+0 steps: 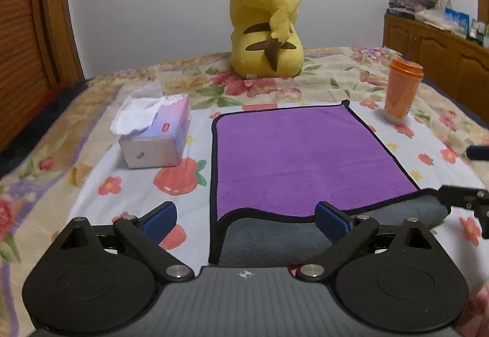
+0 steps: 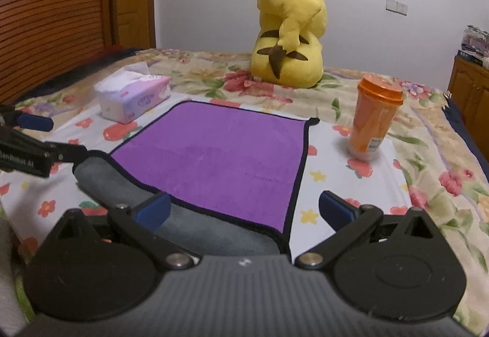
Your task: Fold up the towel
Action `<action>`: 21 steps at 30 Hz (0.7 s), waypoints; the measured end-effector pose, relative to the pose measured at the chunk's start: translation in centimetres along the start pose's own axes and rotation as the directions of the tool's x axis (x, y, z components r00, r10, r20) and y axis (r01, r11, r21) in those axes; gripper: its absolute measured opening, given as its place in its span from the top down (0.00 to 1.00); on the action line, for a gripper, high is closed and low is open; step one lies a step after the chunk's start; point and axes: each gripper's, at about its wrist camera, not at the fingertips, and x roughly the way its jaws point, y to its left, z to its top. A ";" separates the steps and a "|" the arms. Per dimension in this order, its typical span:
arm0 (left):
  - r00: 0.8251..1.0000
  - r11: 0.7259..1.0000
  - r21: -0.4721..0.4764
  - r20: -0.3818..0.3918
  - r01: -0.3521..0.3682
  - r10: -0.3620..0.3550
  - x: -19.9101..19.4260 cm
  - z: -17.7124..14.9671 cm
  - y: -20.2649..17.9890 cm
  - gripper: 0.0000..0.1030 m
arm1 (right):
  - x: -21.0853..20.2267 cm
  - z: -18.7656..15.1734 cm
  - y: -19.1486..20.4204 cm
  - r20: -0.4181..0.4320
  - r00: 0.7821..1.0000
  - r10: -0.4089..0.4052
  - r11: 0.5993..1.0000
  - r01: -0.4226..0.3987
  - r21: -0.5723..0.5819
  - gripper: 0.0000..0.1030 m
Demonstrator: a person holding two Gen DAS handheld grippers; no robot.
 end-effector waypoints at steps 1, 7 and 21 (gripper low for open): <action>1.000 1.000 -0.002 -0.002 0.000 0.000 0.2 0.1 0.2 0.02 | 0.2 0.0 0.0 -0.005 1.000 0.000 1.000 0.000 0.000 0.00; 0.999 1.000 -0.008 -0.036 0.005 -0.005 1.7 0.2 1.6 0.12 | 1.3 -0.1 -0.4 -0.036 0.999 0.003 1.000 -0.003 0.001 0.00; 0.988 0.998 -0.004 -0.145 0.061 -0.061 4.1 -0.5 2.7 0.35 | 3.2 -0.9 -1.3 -0.147 0.989 0.034 0.999 -0.029 0.038 0.15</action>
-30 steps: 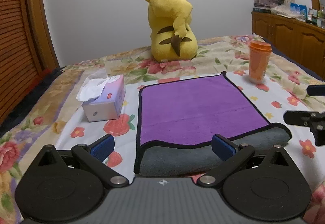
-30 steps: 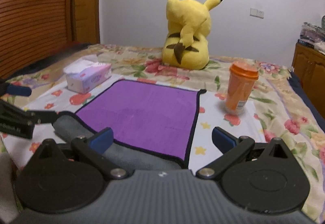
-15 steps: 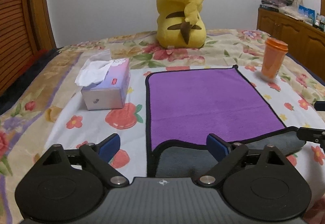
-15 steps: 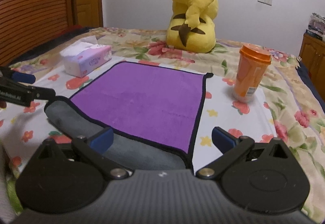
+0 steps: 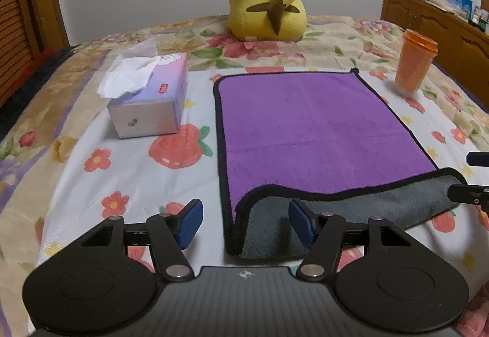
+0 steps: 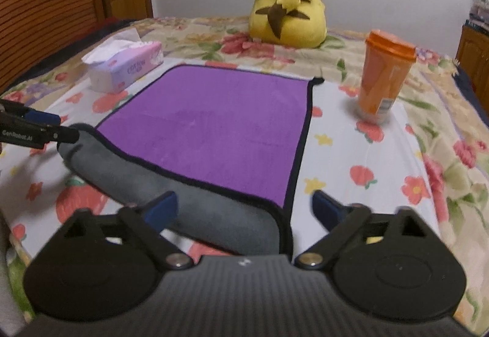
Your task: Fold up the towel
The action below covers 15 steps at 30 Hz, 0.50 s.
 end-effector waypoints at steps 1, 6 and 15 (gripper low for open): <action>1.000 1.000 0.002 -0.008 0.001 -0.001 0.1 -0.1 -0.1 0.36 | 0.2 -0.1 0.0 -0.011 1.000 0.003 1.000 -0.003 0.005 0.15; 0.998 1.000 0.011 -0.056 -0.003 0.003 1.0 -0.4 -0.1 0.46 | 0.8 -0.4 -0.4 -0.049 0.999 0.020 0.999 -0.018 0.031 0.15; 0.994 1.000 -0.005 -0.108 0.006 -0.007 1.8 -0.8 0.2 0.57 | 1.4 -0.5 -1.1 -0.091 0.994 0.057 0.996 -0.050 0.069 0.30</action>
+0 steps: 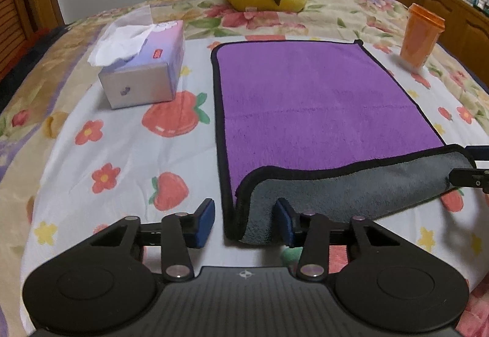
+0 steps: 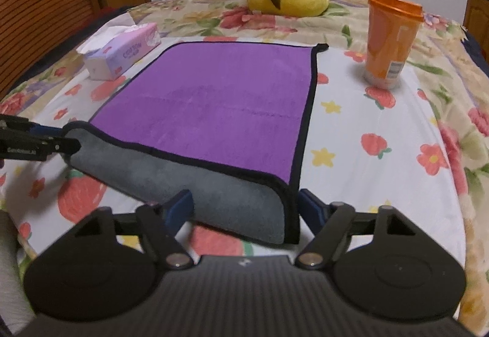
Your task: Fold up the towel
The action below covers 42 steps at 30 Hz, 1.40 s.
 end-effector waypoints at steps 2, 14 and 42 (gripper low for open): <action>1.000 1.000 -0.001 -0.001 0.005 -0.005 0.0 0.0 -0.1 0.61 | 0.0 0.0 0.0 -0.006 1.000 0.002 1.000 -0.002 -0.002 0.33; 1.000 1.000 0.010 0.022 0.011 -0.012 -0.5 0.0 -0.5 0.80 | 0.1 0.2 -0.8 -0.015 1.000 -0.007 1.000 0.007 0.010 0.71; 0.997 0.999 0.041 0.074 0.028 -0.031 -1.0 0.1 -0.9 0.91 | 0.4 0.5 -1.7 -0.033 0.999 -0.013 1.000 0.013 0.009 0.97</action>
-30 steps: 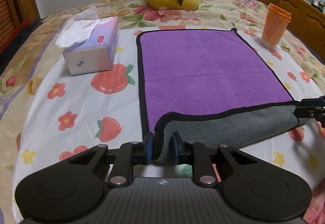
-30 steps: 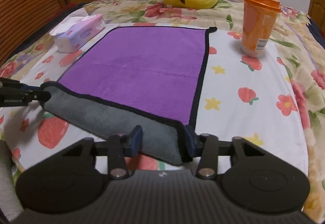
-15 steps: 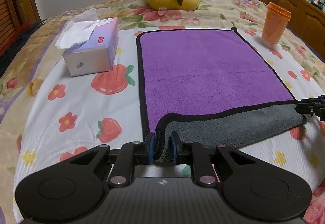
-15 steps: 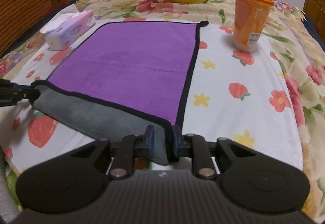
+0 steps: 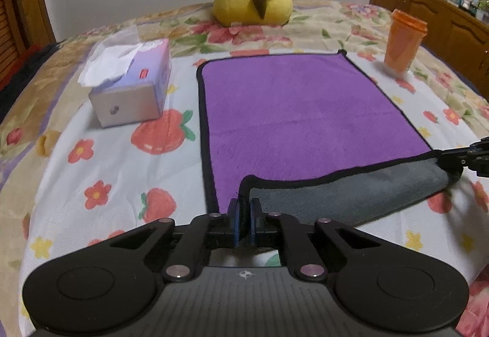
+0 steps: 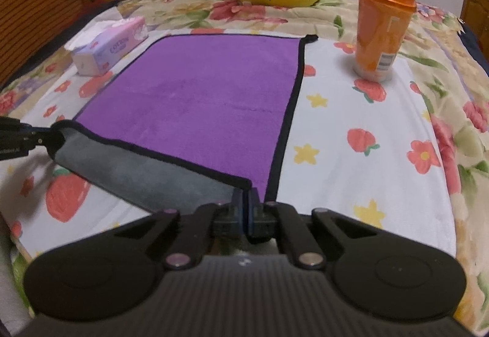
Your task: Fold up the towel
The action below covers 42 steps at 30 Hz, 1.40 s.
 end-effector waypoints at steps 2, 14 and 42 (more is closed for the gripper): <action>1.000 1.000 -0.007 0.020 0.005 -0.005 -0.4 0.2 0.0 0.91 | -0.3 0.1 0.0 0.022 1.000 0.003 1.000 -0.003 0.002 0.97; 0.991 0.999 -0.027 0.134 0.020 -0.016 -2.7 1.2 -0.2 0.92 | -1.5 1.3 -0.2 0.124 0.992 0.017 1.000 -0.017 -0.002 0.97; 0.968 1.000 -0.002 0.250 -0.003 0.003 -3.8 3.4 -1.7 0.92 | -2.6 3.8 -0.6 0.238 0.971 0.017 0.997 0.000 -0.074 0.97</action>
